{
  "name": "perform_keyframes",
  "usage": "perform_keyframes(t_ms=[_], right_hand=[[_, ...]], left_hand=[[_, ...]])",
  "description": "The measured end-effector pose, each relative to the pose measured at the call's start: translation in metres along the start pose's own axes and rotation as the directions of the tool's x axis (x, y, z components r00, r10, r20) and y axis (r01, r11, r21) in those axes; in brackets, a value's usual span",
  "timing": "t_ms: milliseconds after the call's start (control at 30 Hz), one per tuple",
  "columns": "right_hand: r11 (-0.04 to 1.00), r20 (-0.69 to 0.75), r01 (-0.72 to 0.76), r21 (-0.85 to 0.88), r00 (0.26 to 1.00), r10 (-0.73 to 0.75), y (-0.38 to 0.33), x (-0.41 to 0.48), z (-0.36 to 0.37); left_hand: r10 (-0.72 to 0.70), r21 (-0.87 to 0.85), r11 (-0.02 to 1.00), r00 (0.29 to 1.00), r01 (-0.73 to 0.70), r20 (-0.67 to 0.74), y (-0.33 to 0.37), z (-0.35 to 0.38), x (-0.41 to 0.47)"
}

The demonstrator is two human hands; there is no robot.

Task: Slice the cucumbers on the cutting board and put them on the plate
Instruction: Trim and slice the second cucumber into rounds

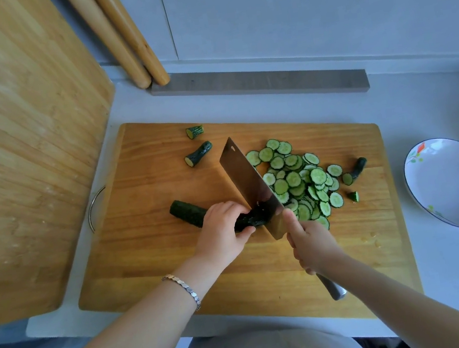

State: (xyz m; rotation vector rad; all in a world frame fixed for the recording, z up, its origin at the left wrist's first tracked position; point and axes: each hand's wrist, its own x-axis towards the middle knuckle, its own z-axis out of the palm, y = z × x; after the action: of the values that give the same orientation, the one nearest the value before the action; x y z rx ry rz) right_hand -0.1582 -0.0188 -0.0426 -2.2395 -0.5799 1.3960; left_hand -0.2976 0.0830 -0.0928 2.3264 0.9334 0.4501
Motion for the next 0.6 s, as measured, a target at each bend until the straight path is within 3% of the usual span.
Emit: perform_keyframes(t_ms=[167,267,367,600], right_hand=[[0.998,-0.032,0.023,-0.05,0.999,-0.025,-0.003,0.002,0.008],[0.999,-0.028,0.02,0.03,0.999,-0.019,-0.001,-0.001,0.007],[0.986,0.013,-0.044,0.162,0.999,0.042,0.0,-0.009,-0.005],[0.993,0.054,-0.044,0.108,0.998,0.038,0.003,-0.028,-0.031]], left_hand=[[0.014,0.041,0.999,1.0,-0.013,-0.019,-0.002,0.001,-0.003],[-0.006,0.082,0.997,0.999,0.01,-0.042,-0.004,0.0,-0.006],[-0.034,0.033,0.999,0.999,0.035,-0.035,-0.005,-0.001,-0.007],[-0.037,-0.039,0.999,0.999,0.037,-0.011,-0.002,0.003,-0.001]])
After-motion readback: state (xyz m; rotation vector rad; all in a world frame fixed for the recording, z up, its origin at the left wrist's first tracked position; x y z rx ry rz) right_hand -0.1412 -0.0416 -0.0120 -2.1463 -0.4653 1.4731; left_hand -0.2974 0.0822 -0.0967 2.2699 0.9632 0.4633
